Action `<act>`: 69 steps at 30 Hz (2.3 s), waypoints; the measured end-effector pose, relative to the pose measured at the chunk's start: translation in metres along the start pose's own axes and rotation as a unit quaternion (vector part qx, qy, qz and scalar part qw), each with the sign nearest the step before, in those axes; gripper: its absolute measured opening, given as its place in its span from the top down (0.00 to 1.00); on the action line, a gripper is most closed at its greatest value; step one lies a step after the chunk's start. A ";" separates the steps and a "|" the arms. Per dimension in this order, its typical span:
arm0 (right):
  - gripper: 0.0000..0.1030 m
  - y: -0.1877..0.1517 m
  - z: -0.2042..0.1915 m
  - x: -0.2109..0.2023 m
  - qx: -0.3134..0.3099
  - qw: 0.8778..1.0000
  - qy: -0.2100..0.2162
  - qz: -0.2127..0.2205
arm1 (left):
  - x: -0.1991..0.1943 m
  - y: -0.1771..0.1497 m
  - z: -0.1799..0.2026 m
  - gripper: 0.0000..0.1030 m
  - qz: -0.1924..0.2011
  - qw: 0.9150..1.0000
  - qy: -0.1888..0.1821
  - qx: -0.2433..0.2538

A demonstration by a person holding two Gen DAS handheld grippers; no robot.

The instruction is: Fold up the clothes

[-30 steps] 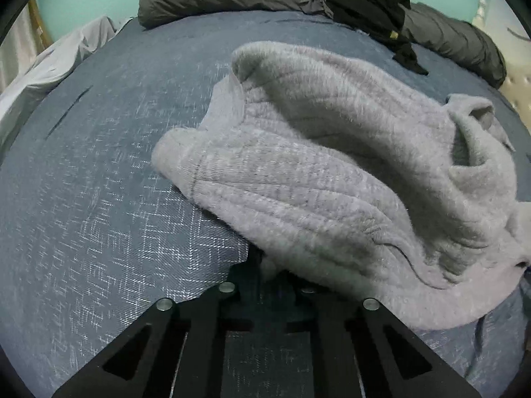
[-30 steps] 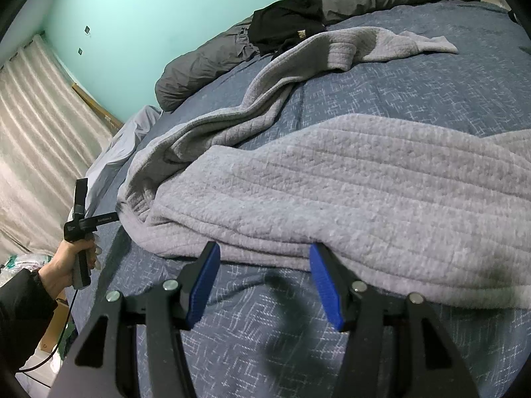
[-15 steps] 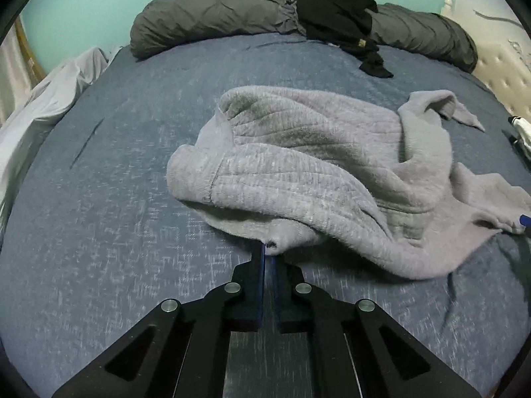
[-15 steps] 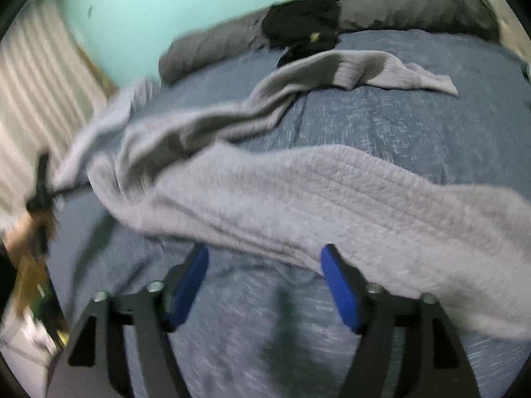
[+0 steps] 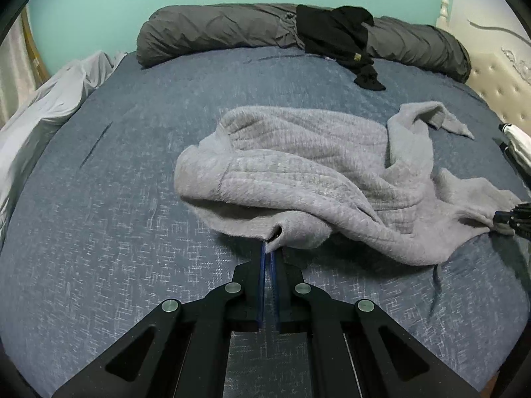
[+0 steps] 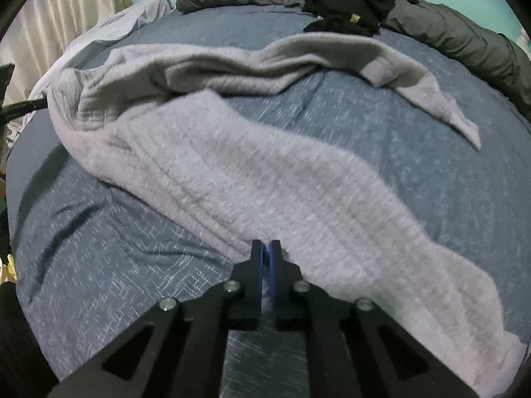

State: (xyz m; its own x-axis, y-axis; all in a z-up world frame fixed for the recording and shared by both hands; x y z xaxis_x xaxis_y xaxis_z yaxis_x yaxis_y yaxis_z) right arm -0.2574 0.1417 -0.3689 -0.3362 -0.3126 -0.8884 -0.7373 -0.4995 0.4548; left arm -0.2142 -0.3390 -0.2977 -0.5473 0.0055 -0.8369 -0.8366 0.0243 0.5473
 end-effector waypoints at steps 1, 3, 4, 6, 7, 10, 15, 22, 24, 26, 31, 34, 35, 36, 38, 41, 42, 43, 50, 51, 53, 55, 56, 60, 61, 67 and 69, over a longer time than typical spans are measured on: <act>0.98 0.004 0.002 -0.009 0.000 1.000 0.001 0.005 | -0.004 0.001 -0.001 0.97 0.003 1.000 0.000 0.000; 0.98 0.011 0.007 -0.029 -0.003 1.000 -0.003 0.015 | -0.012 0.001 -0.003 0.97 0.007 1.000 0.000 0.001; 0.98 0.015 0.010 -0.039 -0.004 1.000 -0.006 0.019 | -0.017 0.001 -0.004 0.97 0.010 1.000 0.001 0.001; 0.98 0.027 0.018 -0.066 0.000 0.999 -0.007 0.032 | -0.030 0.000 -0.007 0.97 0.018 1.000 0.001 -0.001; 0.98 0.033 0.021 -0.077 0.002 0.999 -0.008 0.038 | -0.036 0.000 -0.009 0.97 0.022 1.000 0.002 -0.001; 0.98 0.056 0.030 -0.116 -0.001 0.998 -0.022 0.055 | -0.056 -0.001 -0.017 0.97 0.032 0.999 0.003 -0.005; 1.00 0.088 0.051 -0.138 0.009 0.996 -0.061 0.057 | -0.077 -0.012 -0.038 0.97 0.041 0.999 0.009 -0.023; 1.00 0.074 0.067 -0.092 0.061 0.997 -0.033 0.028 | -0.051 -0.037 -0.046 0.97 0.009 0.999 0.009 -0.031; 1.00 0.057 0.058 -0.082 0.046 0.999 -0.027 0.007 | -0.041 -0.040 -0.045 0.97 0.003 0.999 0.009 -0.031; 0.98 0.035 0.055 -0.079 0.034 0.999 -0.024 -0.003 | -0.035 -0.042 -0.044 0.97 -0.002 1.000 0.010 -0.028; 0.64 -0.029 0.065 -0.081 0.036 0.999 0.006 -0.010 | -0.030 -0.046 -0.047 0.97 -0.003 0.999 0.013 -0.031; 0.48 -0.059 0.068 -0.077 0.037 0.999 0.006 -0.026 | -0.028 -0.052 -0.050 0.97 -0.005 0.999 0.013 -0.039; 0.47 -0.065 0.068 -0.074 0.036 0.999 0.003 -0.029 | -0.027 -0.054 -0.050 0.97 -0.006 0.999 0.014 -0.040; 0.47 -0.070 0.069 -0.070 0.034 0.999 -0.001 -0.032 | -0.026 -0.056 -0.050 0.97 -0.008 0.999 0.015 -0.041; 0.47 -0.082 0.069 -0.063 0.030 0.999 -0.008 -0.038 | -0.025 -0.060 -0.050 0.97 -0.011 0.999 0.018 -0.042; 0.47 -0.086 0.062 -0.048 -0.002 0.999 -0.019 -0.042 | -0.022 -0.062 -0.052 0.97 -0.013 0.999 0.018 -0.049; 0.47 -0.087 0.059 -0.042 -0.016 0.999 -0.025 -0.046 | -0.021 -0.062 -0.052 0.97 -0.014 0.999 0.019 -0.049; 0.47 -0.087 0.056 -0.036 -0.029 0.998 -0.032 -0.051 | -0.020 -0.062 -0.052 0.97 -0.014 0.998 0.020 -0.049; 0.94 -0.080 0.060 -0.010 -0.058 0.995 -0.050 -0.066 | -0.009 -0.065 -0.056 0.97 -0.019 0.998 0.028 -0.049; 0.94 -0.076 0.065 -0.013 -0.055 0.995 -0.051 -0.059 | -0.007 -0.065 -0.057 0.97 -0.019 0.998 0.028 -0.050; 0.95 -0.063 0.077 -0.024 -0.041 0.997 -0.054 -0.039 | -0.003 -0.066 -0.060 0.97 -0.019 0.998 0.029 -0.053; 0.95 -0.047 0.094 -0.035 -0.021 0.998 -0.063 -0.023 | 0.001 -0.067 -0.062 0.97 -0.020 0.998 0.028 -0.058; 0.95 -0.037 0.104 -0.040 -0.009 0.997 -0.071 -0.015 | 0.003 -0.067 -0.063 0.97 -0.021 0.997 0.029 -0.061; 0.96 0.000 0.136 -0.045 0.019 0.995 -0.093 -0.010 | 0.011 -0.067 -0.065 0.97 -0.024 0.997 0.034 -0.068; 0.96 0.007 0.142 -0.044 0.023 0.994 -0.103 -0.013 | 0.013 -0.067 -0.065 0.97 -0.026 0.997 0.036 -0.068; 0.97 0.034 0.183 -0.034 0.099 0.986 -0.131 -0.008 | 0.023 -0.071 -0.068 0.97 -0.041 0.996 0.045 -0.066; 0.97 0.034 0.187 -0.047 0.121 0.987 -0.103 0.028 | 0.025 -0.072 -0.068 0.97 -0.042 0.996 0.044 -0.064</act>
State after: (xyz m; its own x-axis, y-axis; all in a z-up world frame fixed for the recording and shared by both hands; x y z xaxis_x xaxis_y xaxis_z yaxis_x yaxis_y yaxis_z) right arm -0.3763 0.2903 -0.3229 -0.4737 -0.1500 -0.8678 -0.8245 -0.2707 0.4969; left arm -0.1693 -0.4084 -0.3569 -0.4711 -0.0796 -0.8785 -0.8721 -0.1074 0.4774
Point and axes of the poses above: each gripper's, at about its wrist camera, not at the fingertips, and x roughly the way its jaws point, z to its right, y to its top, the point moved 7 cm from there along x, roughly the way its jaws point, and after that the axes turned 3 degrees about -z, right-handed, at the moved point
